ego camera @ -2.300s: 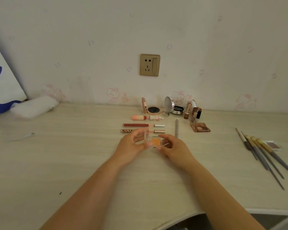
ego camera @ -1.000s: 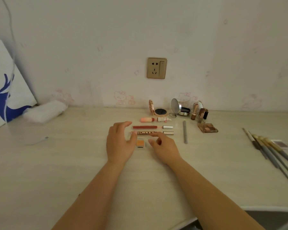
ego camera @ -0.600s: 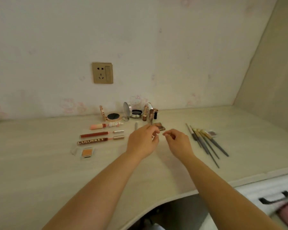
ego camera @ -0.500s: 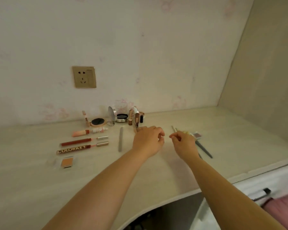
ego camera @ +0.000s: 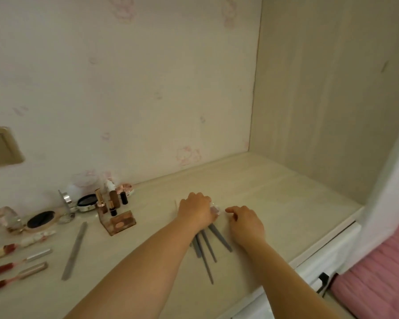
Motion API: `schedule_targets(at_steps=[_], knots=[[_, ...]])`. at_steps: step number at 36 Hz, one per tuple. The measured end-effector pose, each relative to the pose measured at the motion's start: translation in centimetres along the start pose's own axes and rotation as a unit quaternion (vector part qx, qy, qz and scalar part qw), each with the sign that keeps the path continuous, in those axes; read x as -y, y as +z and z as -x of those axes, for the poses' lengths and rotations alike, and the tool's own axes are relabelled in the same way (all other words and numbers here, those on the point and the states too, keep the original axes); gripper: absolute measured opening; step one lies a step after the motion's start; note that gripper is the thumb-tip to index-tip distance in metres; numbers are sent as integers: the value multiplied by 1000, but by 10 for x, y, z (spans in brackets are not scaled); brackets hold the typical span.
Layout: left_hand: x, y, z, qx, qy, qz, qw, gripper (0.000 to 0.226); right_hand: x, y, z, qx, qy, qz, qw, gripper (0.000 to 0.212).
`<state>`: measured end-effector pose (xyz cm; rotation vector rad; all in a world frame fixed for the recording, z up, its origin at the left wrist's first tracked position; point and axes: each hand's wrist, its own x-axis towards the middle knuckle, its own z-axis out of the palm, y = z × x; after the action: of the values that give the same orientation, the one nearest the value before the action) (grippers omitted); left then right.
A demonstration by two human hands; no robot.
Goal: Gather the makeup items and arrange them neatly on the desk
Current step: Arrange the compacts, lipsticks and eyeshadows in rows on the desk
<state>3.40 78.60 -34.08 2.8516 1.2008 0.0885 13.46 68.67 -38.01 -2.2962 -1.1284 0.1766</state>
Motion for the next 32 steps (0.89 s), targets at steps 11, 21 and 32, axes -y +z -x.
schedule_targets(at_steps=[11, 21, 32], knots=[[-3, 2, -5, -51, -46, 63, 996, 47, -2, 2, -5, 6, -35, 18, 999, 35], [48, -19, 69, -224, -44, 222, 948, 42, 83, 5, 32, -28, -145, -235, 961, 30], [184, -22, 220, -288, -183, 273, 899, 34, 223, 83, 132, 133, -202, -394, 886, 23]])
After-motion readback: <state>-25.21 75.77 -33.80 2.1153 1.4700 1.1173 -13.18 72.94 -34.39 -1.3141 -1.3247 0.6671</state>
